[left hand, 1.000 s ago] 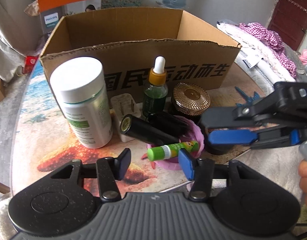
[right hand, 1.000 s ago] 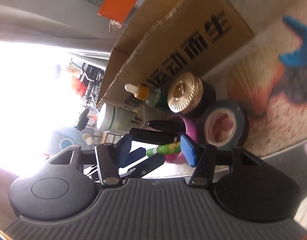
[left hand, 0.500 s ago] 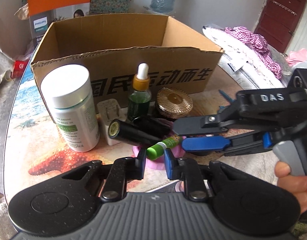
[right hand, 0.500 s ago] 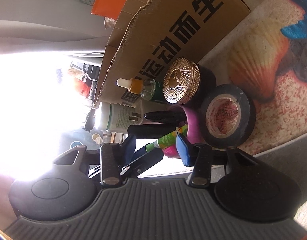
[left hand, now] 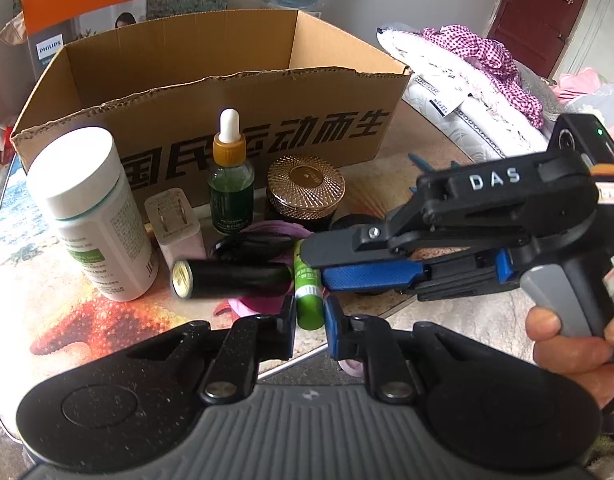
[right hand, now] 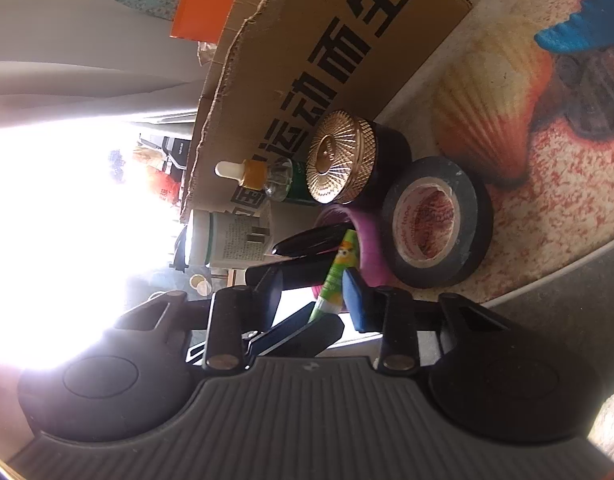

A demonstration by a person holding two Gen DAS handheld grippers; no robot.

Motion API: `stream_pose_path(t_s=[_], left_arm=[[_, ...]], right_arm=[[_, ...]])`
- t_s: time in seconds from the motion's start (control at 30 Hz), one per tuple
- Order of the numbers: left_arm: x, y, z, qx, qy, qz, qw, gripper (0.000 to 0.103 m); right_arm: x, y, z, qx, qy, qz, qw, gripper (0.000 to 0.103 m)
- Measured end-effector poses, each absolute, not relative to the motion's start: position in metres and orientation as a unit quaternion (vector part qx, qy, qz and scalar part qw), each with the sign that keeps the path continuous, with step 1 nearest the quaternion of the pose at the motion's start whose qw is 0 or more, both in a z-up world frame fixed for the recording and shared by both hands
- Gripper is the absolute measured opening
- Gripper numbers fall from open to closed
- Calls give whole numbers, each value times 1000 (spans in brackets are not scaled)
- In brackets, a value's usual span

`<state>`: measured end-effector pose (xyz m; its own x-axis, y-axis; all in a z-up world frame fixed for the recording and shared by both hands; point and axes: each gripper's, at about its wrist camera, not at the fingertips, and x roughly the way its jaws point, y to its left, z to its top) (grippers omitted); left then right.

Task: Organize rigid objects
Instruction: 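Reach the right tool into the pink bowl and close on the green lip balm tube, then carry the lip balm tube into the cardboard box and open the right tool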

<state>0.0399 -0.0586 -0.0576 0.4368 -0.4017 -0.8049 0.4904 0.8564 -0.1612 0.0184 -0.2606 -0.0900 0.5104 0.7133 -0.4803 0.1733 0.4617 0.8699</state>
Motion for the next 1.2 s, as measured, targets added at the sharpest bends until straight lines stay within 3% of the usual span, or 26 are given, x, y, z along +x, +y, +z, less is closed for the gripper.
stream_pose_path(t_s=[0.27,0.5,0.83,1.2], left_arm=[[54,-64,-59,46,485,-270,830,21],[61,-66,-63,36,495,-267,826,20],[51,-64,-51,52,460,-265,846,18],[28,-62,-19,68,410,-272,868,17]], right_arm=[[20,-267,-96,494,460,185,714,26],[30,-276,-95,494,465,182,712,27],[40,-276,-93,486,467,182,716,18],[31,-270,-53,454,434,208,750,17]])
